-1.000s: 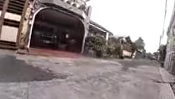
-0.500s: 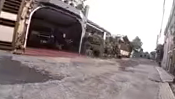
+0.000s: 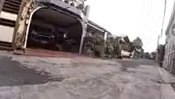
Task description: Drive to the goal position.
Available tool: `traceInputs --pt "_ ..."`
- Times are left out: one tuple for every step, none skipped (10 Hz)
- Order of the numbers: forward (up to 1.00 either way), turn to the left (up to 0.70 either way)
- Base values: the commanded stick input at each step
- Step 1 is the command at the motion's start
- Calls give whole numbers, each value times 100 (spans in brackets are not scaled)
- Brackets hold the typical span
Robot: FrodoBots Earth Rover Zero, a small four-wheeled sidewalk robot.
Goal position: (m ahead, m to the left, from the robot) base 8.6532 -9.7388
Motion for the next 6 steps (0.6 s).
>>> traceInputs --pt "70 -7" --pt "70 -24" --pt "70 -34" --pt "70 -34" --pt "70 -34" --pt "70 -34"
